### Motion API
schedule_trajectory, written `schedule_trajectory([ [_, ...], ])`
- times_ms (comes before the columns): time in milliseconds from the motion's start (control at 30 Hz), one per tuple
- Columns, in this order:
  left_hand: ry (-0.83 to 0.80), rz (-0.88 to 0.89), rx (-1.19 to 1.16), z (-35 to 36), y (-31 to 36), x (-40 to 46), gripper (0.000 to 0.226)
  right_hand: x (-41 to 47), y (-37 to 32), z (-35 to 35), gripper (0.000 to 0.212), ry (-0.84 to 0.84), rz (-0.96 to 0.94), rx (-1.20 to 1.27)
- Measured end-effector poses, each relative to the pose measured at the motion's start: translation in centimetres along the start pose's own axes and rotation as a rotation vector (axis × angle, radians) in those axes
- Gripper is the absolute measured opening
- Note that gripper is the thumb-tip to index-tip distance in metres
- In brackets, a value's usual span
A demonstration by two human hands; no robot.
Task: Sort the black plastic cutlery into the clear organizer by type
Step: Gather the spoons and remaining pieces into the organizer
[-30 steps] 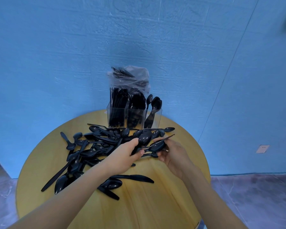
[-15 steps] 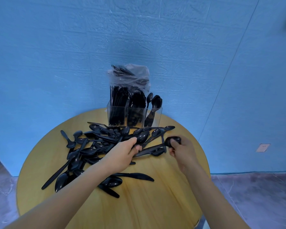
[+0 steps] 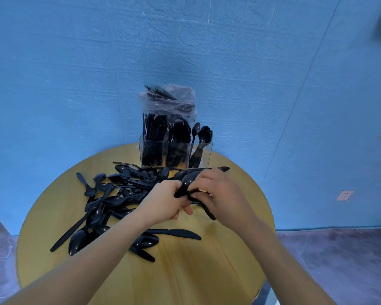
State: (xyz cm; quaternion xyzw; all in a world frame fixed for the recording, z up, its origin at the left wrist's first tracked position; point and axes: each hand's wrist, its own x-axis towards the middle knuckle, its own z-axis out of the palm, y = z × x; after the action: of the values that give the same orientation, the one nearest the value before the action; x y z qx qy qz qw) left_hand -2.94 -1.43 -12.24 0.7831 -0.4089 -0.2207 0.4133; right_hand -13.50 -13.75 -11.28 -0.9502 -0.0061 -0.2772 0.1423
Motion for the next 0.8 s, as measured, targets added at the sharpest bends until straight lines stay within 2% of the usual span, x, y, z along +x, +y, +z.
schedule_trajectory([
  [267, -0.022, 0.02, 0.086, -0.9, -0.1, -0.5, 0.007, 0.2, -0.1, 1.3, 0.018, 0.081, -0.093, -0.035],
  [433, -0.087, 0.011, 0.132, -1.0, -0.3, -0.5, 0.019, 0.5, -0.5, 1.2, 0.018, -0.031, -0.152, -0.049],
  [633, -0.125, 0.033, 0.132, -1.0, -0.6, -0.5, 0.02, 0.8, -1.1, 1.4, 0.022, -0.167, -0.087, -0.106],
  [800, -0.121, 0.044, 0.081, -1.1, -1.1, -0.8, 0.022, 0.8, -1.4, 1.6, 0.022, -0.165, -0.006, -0.067],
])
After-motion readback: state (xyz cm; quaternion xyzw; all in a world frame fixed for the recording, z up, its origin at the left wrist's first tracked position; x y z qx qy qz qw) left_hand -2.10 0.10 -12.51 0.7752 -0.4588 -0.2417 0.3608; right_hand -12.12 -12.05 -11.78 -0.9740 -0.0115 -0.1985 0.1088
